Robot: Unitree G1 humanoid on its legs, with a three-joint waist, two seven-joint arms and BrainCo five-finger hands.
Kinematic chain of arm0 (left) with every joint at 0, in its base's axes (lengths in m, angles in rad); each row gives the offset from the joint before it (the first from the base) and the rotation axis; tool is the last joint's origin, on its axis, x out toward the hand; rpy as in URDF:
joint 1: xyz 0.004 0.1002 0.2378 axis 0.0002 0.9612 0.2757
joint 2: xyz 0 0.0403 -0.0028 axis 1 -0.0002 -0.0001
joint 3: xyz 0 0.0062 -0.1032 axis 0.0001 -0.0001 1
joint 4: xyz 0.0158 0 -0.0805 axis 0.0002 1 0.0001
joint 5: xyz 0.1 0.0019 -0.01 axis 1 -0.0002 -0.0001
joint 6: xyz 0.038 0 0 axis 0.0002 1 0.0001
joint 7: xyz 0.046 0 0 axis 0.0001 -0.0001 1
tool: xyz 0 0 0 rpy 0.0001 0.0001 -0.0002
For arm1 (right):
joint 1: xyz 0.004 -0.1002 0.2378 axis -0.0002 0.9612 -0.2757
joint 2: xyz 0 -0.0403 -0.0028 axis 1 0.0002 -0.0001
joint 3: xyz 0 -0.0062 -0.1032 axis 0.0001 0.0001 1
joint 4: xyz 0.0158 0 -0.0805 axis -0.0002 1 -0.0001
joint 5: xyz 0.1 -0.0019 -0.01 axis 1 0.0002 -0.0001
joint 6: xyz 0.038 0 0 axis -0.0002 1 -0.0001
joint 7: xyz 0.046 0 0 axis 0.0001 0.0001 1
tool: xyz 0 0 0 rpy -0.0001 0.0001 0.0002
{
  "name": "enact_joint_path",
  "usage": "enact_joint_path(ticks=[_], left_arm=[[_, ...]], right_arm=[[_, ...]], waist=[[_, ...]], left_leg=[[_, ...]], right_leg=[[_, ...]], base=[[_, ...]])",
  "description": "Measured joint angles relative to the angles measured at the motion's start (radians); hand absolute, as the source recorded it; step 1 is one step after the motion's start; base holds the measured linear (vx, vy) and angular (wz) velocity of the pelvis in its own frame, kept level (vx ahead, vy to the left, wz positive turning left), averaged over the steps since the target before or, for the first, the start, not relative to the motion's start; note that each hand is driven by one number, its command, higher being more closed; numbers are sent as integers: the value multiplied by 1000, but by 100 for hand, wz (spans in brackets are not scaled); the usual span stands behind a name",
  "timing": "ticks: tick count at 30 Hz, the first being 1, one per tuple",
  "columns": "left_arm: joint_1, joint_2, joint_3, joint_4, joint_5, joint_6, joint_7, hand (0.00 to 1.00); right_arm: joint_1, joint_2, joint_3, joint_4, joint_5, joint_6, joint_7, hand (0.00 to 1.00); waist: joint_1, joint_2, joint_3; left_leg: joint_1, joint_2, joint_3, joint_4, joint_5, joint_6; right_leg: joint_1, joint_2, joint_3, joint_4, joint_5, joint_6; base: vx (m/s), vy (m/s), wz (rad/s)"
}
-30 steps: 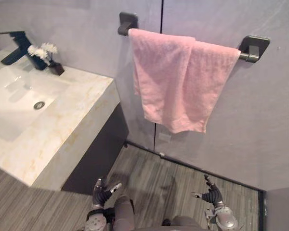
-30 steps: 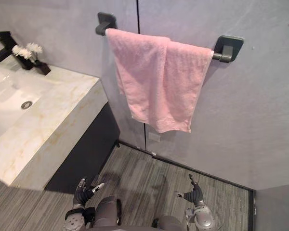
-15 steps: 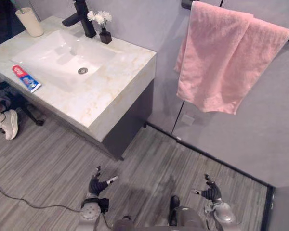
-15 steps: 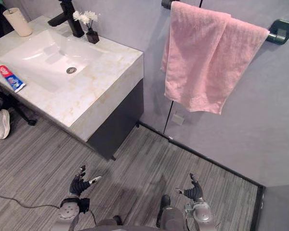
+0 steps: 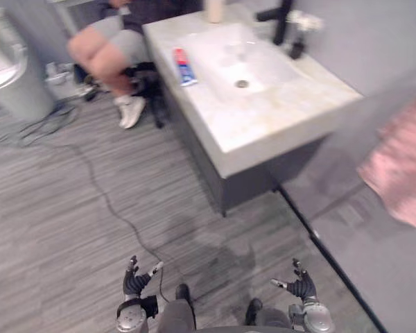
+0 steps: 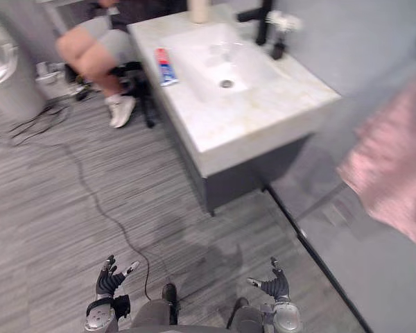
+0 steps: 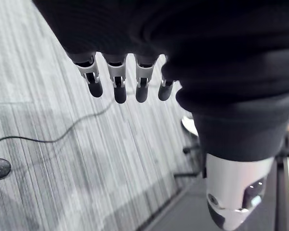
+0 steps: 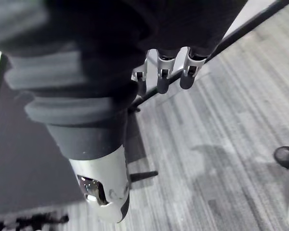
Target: Organize washtable
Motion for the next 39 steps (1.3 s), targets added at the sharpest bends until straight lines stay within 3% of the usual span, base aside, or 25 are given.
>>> enact_joint_path(ticks=[1,3,4,6,7,8,10,12,14,15,16,17,19,21,22,23,24,25,27,28,29,31,34,38,39], left_arm=[[1,3,12,4,-1,0,2,0],[9,41,14,27,0,0,3,0],[29,73,16,60,0,1,2,0],[35,87,26,89,2,2,2,0],[42,85,30,91,1,2,3,0],[44,72,33,95,1,2,2,0],[43,51,32,96,1,1,-1,0],[31,39,26,94,2,0,-4,0],[33,44,14,80,2,1,-4,0],[30,56,7,78,2,0,-5,0],[17,64,2,78,2,1,-5,0],[13,70,-1,78,2,1,-5,0],[-18,83,-29,78,2,1,-14,0],[-50,80,-62,79,3,0,-27,0],[-62,79,-87,79,3,-1,-28,0],[-64,76,-117,78,4,-3,-33,0],[-62,73,-132,79,8,-3,-39,0],[-64,51,-141,76,24,-4,-49,0],[-63,31,-141,71,34,-3,-49,0],[-52,14,-130,56,42,-1,-49,0],[-16,0,-122,8,43,-1,-49,0],[22,-3,-123,-40,48,-1,-49,0],[23,-6,-126,-68,53,0,-52,0],[17,-13,-127,-91,53,-1,-68,0],[18,-19,-127,-92,52,-1,-67,0]], right_arm=[[-22,-3,0,1,-1,-1,-5,0],[-60,19,10,16,-2,-1,-12,0],[-83,48,15,22,-6,-2,-12,0],[-106,55,32,23,-12,-8,-13,0],[-114,52,38,23,-15,-10,-13,0],[-135,42,53,30,-19,-12,-13,0],[-155,35,54,43,-23,-12,-12,0],[-162,21,53,49,-23,-8,-10,0],[-136,12,54,49,-23,4,-10,0],[-128,12,66,50,-23,7,-6,0],[-131,12,94,50,-23,6,5,0],[-135,12,105,50,-23,6,10,0],[-154,10,134,49,-23,2,13,0],[-158,-2,136,49,-21,0,13,0],[-154,-14,138,47,-21,0,14,0],[-146,-22,138,46,-19,0,14,0],[-139,-27,141,46,-16,1,20,0],[-134,-33,140,44,-14,1,29,0],[-128,-20,154,0,-13,3,27,0],[-106,-2,168,-40,-13,4,34,0],[-89,13,193,-67,-9,2,29,0],[-61,57,202,-104,0,1,16,0],[-43,74,198,-115,17,2,7,0],[-11,63,196,-151,15,8,18,0],[-11,62,193,-154,14,8,18,0]], waist=[[-4,-7,-3],[8,-37,-4],[10,-64,-14],[19,-80,-17],[29,-81,-16],[38,-75,-11],[26,-54,-5],[22,-37,14],[3,-37,18],[-13,-29,27],[-15,-39,30],[-13,-41,32],[-30,-33,39],[-50,-24,53],[-61,-24,53],[-72,-30,50],[-85,-34,44],[-89,-4,34],[-89,18,41],[-91,35,50],[-74,44,54],[-47,36,57],[-18,0,53],[16,-7,53],[24,-3,50]], left_leg=[[10,-23,20,-27,12,-18],[18,-42,-11,-49,17,-19],[28,-53,-13,-49,16,-20],[39,-58,-4,-33,-9,-20],[38,-58,6,-16,-28,-19],[32,-58,19,39,-86,-16],[8,-59,19,113,-157,-4],[3,-67,16,153,-226,13],[44,-96,-22,137,-248,34],[70,-107,-48,130,-262,46],[107,-108,-55,107,-260,56],[122,-108,-60,98,-263,59],[171,-104,-106,65,-273,61],[223,-104,-145,38,-271,46],[266,-114,-178,18,-282,28],[311,-127,-219,-1,-299,0],[331,-127,-244,-4,-307,-11],[343,-101,-266,12,-301,-38],[268,-84,-258,186,-267,-99],[182,-45,-240,423,-214,-145],[103,19,-209,667,-148,-148],[31,65,-164,874,-175,-105],[-90,63,-93,779,-218,-35],[-145,-30,-215,348,-216,-57],[-143,-40,-263,239,-189,-89]], right_leg=[[9,-7,9,-3,0,0],[23,-19,43,-2,4,1],[28,-27,72,-8,14,7],[61,-26,111,-55,40,39],[66,-26,124,-69,44,41],[76,-28,151,-91,48,47],[66,-43,170,-55,42,56],[-2,-78,207,115,26,77],[-117,-113,281,378,32,40],[-170,-84,325,480,-40,42],[-210,-35,330,494,-95,33],[-230,-11,327,486,-109,17],[-318,89,301,422,-131,-6],[-374,147,304,290,-85,-27],[-382,165,313,171,-10,-30],[-380,167,340,100,106,-61],[-373,165,348,126,165,-93],[-374,169,314,178,121,-123],[-342,172,289,176,69,-139],[-272,198,275,139,52,-154],[-181,243,293,84,37,-178],[-65,281,342,36,12,-214],[47,271,456,-41,-12,-221],[110,222,613,-59,-51,-158],[109,213,668,-41,-80,-126]], base=[[265,196,105],[225,131,73],[123,37,24],[160,56,-5],[187,93,-49],[120,93,-52],[97,149,-37],[32,201,-10],[120,179,41],[259,113,52],[263,88,40],[260,62,28],[336,2,63],[389,-56,95],[465,-97,109],[594,-150,118],[516,-143,106],[539,-159,74],[593,-203,46],[642,-220,-3],[532,-156,-32],[465,-58,-92],[429,40,-103],[407,222,-121],[410,378,-144]])
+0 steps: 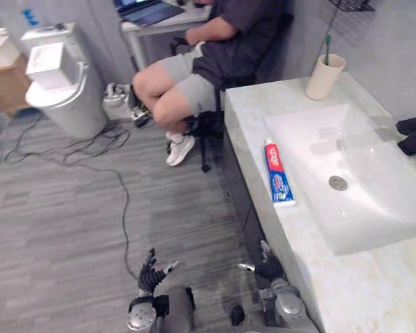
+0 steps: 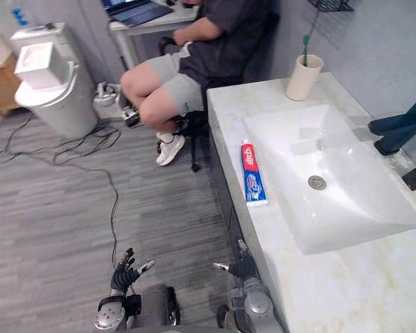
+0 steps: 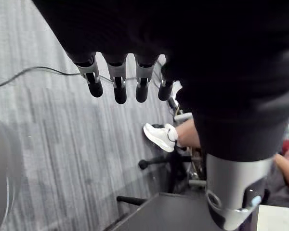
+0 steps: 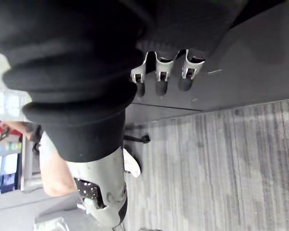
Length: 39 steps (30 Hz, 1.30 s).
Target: Organize washtable
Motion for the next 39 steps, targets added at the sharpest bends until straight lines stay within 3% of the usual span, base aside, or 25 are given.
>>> enact_joint_path(ticks=[1,2,4,5,6,7,8,9,10,12,13,14,15,17,18,19,20,21,25,27,28,29,32,33,39], left_arm=[[5,-11,-1,-1,-2,0,1,0],[9,-15,-1,-2,-2,0,1,0],[15,10,-1,-2,-2,1,1,0],[7,25,2,-4,-2,2,0,0],[0,41,3,-5,-2,2,3,0],[1,44,3,-5,-1,2,3,0],[-2,46,2,-4,-1,2,3,0],[-6,49,4,-2,-1,1,3,0],[-22,65,11,11,-1,1,2,0],[-43,81,35,43,-2,2,3,0],[-57,95,44,74,-6,3,3,0],[-70,106,42,99,-11,6,2,0],[-76,110,42,109,-12,9,1,0],[-86,107,43,136,-12,16,-1,0],[-83,101,43,136,-12,18,-3,0],[-78,85,45,136,-12,19,-3,0],[-66,71,46,136,-12,19,-3,0],[-59,65,45,137,-12,20,-4,0],[-59,53,45,137,-14,21,-7,0],[-62,53,45,137,-15,21,-3,0],[-62,55,46,136,-17,20,-1,0],[-45,60,74,135,-36,12,10,0],[-42,96,76,160,-36,21,0,0],[-41,119,64,254,-34,38,-2,0],[-41,117,63,254,-35,38,-2,0]], right_arm=[[16,-8,-12,-5,-2,0,4,0],[19,-7,-19,-5,-4,1,8,0],[48,28,-30,5,-22,17,14,0],[57,33,-31,4,-31,17,15,0],[69,38,-31,8,-38,20,24,0],[72,41,-32,10,-38,20,27,0],[64,44,-33,30,-38,19,28,0],[54,43,-33,45,-38,18,28,0],[20,42,-33,95,-38,17,30,0],[-25,40,-37,169,-38,17,32,0],[-53,40,-49,223,-38,18,32,0],[-58,39,-72,252,-38,19,32,0],[-56,38,-85,262,-38,19,31,0],[-46,1,-151,292,-37,20,30,0],[-41,-12,-157,292,-37,20,29,0],[-24,-34,-161,284,-32,14,30,0],[-16,-43,-160,269,-23,14,42,0],[-15,-48,-164,268,-23,14,43,0],[-23,-39,-231,287,-16,15,21,0],[-24,-58,-276,298,-15,18,0,0],[-25,-68,-278,308,-15,18,-6,0],[-14,-68,-289,324,-11,22,-13,0],[-6,-68,-317,329,7,24,-13,0],[-51,-80,-338,409,42,44,-12,0],[-47,-82,-339,409,44,44,-12,0]], waist=[[7,22,-14],[7,36,-27],[1,-42,-59],[-2,-65,-72],[2,-83,-79],[4,-86,-80],[-2,-87,-81],[-7,-82,-81],[-26,-69,-84],[-26,-60,-82],[-27,-57,-81],[-31,-55,-79],[-38,-56,-80],[-70,-33,-67],[-73,-23,-59],[-75,-1,-48],[-60,9,-46],[-55,14,-45],[-51,15,-41],[-50,28,-43],[-48,34,-46],[-51,14,-61],[-51,-9,-72],[-53,-36,-105],[-53,-25,-112]], left_leg=[[10,16,-46,-81,11,-19],[12,26,-48,-72,74,-42],[29,-14,44,-17,53,16],[46,-19,91,-16,35,30],[110,-15,171,-27,11,60],[143,-17,208,-45,3,68],[205,-23,290,-88,-2,76],[229,-24,324,-111,-2,77],[262,-21,385,-144,-1,79],[294,-18,458,-173,1,81],[302,-19,479,-175,1,81],[305,-23,483,-168,1,82],[305,-29,484,-160,0,82],[303,-8,482,-63,-7,78],[297,10,479,-6,-13,68],[252,57,434,165,-19,67],[194,85,368,272,-53,67],[180,87,328,281,-75,66],[136,69,146,86,-88,52],[141,41,2,-58,-25,-9],[153,35,0,-60,14,-7],[168,7,32,-69,8,8],[182,-40,69,-101,14,38],[374,-105,48,-477,201,65],[376,-105,48,-476,201,65]], right_leg=[[0,10,53,27,-41,32],[4,13,79,39,-66,45],[-8,-54,133,92,-99,82],[-36,-74,122,122,-86,105],[-74,-103,48,208,-62,154],[-97,-122,-5,249,-60,159],[-143,-170,-140,313,-62,156],[-162,-188,-222,327,-64,153],[-183,-195,-378,311,-64,148],[-208,-181,-535,252,-48,123],[-213,-166,-630,193,-25,84],[-210,-148,-658,144,0,49],[-207,-138,-653,117,28,36],[-161,-122,-620,66,42,41],[-144,-114,-605,56,43,41],[-110,-93,-569,37,43,38],[-102,-75,-529,32,43,27],[-102,-67,-497,33,42,24],[-102,-63,-368,49,30,27],[-122,-62,-302,84,9,66],[-123,-64,-280,95,2,80],[-114,-85,-251,71,14,110],[-99,-132,-224,1,46,150],[-54,-153,-199,-132,129,164],[-52,-153,-199,-131,130,164]], base=[[508,518,-151],[508,568,-145],[401,448,-110],[350,366,-136],[391,419,-140],[292,333,-179],[211,306,-134],[146,268,-162],[147,279,-148],[106,152,-148],[98,28,-126],[99,-11,-104],[118,-62,-55],[107,-35,-37],[86,-18,-64],[130,-14,-97],[118,-9,-118],[124,24,-131],[115,124,-99],[131,285,-90],[141,279,-77],[192,313,-48],[149,206,-23],[62,88,-16],[0,0,0]])
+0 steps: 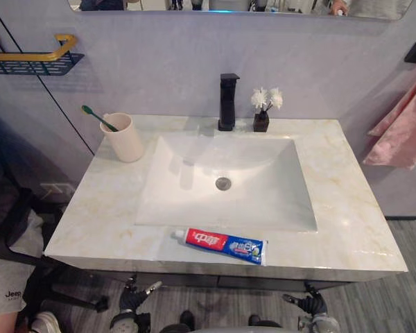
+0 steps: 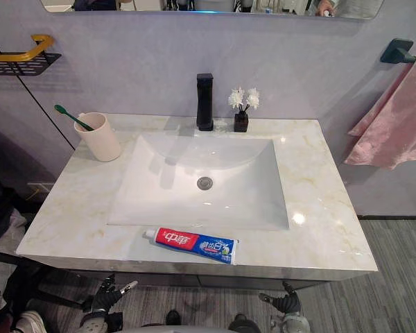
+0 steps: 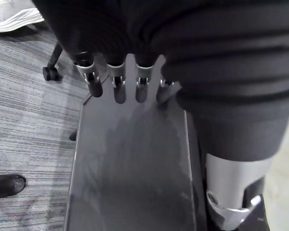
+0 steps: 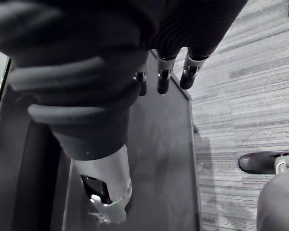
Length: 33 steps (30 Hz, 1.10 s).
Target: Organize washtable
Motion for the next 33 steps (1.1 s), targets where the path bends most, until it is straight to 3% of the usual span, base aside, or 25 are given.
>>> enact_joint_path(ticks=[11,15,21,24,29,33], left_arm=[[9,-4,-35,1,-78,6,-45,0],[11,18,111,26,-76,7,-44,0],[49,148,330,7,-44,26,-38,0],[78,179,410,-213,-35,28,-15,0],[65,251,484,-731,-2,18,47,0],[9,280,471,-1022,103,-36,93,0]], right_arm=[[24,-9,-60,-14,86,0,1,0],[24,-50,-91,-39,83,0,2,0],[39,-88,-118,-58,74,2,7,0],[80,-90,-118,-102,71,2,23,0],[134,-90,-135,-132,71,1,26,0],[168,-90,-155,-172,56,-4,27,0]], waist=[[0,15,3],[1,22,5],[5,34,9],[8,43,12],[26,47,10],[23,65,7]], left_leg=[[73,-1,-32,12,1,0],[76,3,-45,2,5,-16],[64,12,-47,-7,4,-17],[47,15,-60,0,4,-17],[43,14,-97,17,7,-17],[39,7,-104,39,-3,-18]], right_leg=[[95,-4,-37,0,-1,-1],[104,-2,-59,2,-9,-8],[105,2,-88,-17,-3,-18],[106,1,-112,-25,-1,-22],[131,1,-139,-38,2,-19],[143,0,-151,-40,1,-20]], base=[[-45,-10,8],[-107,-13,14],[-34,-23,10],[46,-27,15],[79,-34,12],[40,-20,7]])
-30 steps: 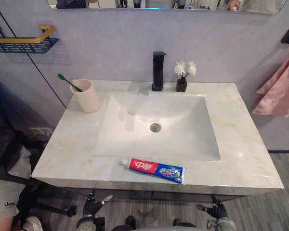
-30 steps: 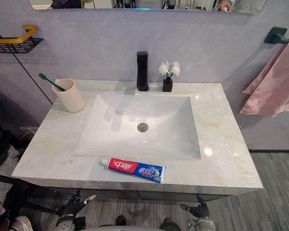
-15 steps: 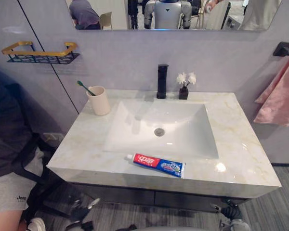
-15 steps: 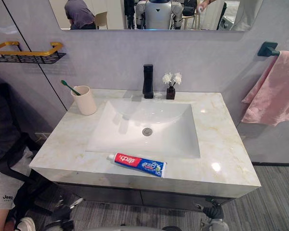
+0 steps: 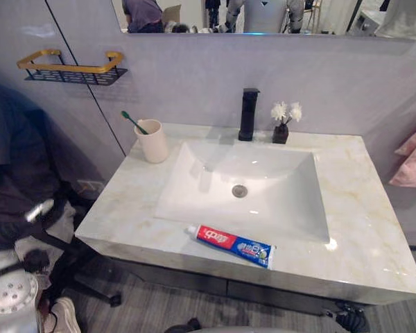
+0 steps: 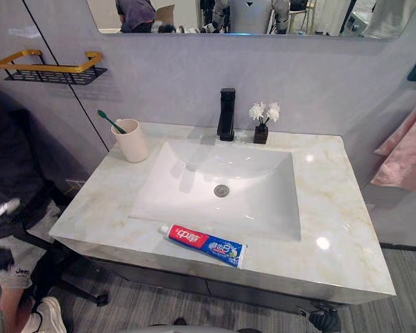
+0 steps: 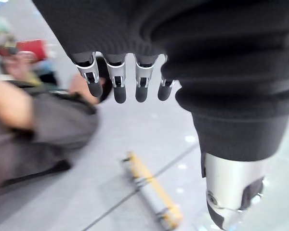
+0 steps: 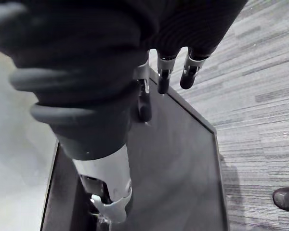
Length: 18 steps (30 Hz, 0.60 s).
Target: Organize washtable
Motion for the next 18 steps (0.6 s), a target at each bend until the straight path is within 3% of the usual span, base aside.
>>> enact_joint_path(ticks=[2,5,7,11,13,18], left_arm=[[-44,29,-56,-93,66,-21,3,0],[-96,106,-256,-217,147,-61,-8,0],[-150,170,-460,-255,190,-99,-41,0],[-266,214,-767,-210,224,-137,-128,0],[-288,220,-866,-157,238,-139,-179,0],[-287,235,-946,-53,269,-134,-264,0]], right_arm=[[0,-6,-3,0,-4,-3,0,0],[-1,-13,5,0,-8,-3,15,0],[-10,-25,38,2,-8,-7,23,0],[-19,-29,94,6,-8,-8,33,0],[-25,-36,125,6,-8,-8,45,0],[-46,-38,165,12,-9,-8,59,0]], waist=[[-6,14,0],[-25,22,1],[-43,27,0],[-59,29,0],[-65,27,1],[-78,11,6]], left_leg=[[-3,-1,-10,4,0,0],[-1,0,-25,8,0,0],[-1,5,-24,8,1,-1],[-1,12,-21,4,2,-13],[-7,14,-14,3,3,-16],[-7,29,9,-6,8,-13]], right_leg=[[4,0,-10,0,0,0],[15,3,-21,-3,0,0],[14,5,-21,-3,0,0],[8,9,-16,0,1,0],[-5,12,-9,4,1,-1],[-22,23,16,3,5,-5]], base=[[-21,-18,14],[-54,-17,11],[-81,-8,0],[-63,-13,-2],[-26,-3,-8],[16,-21,-17]])
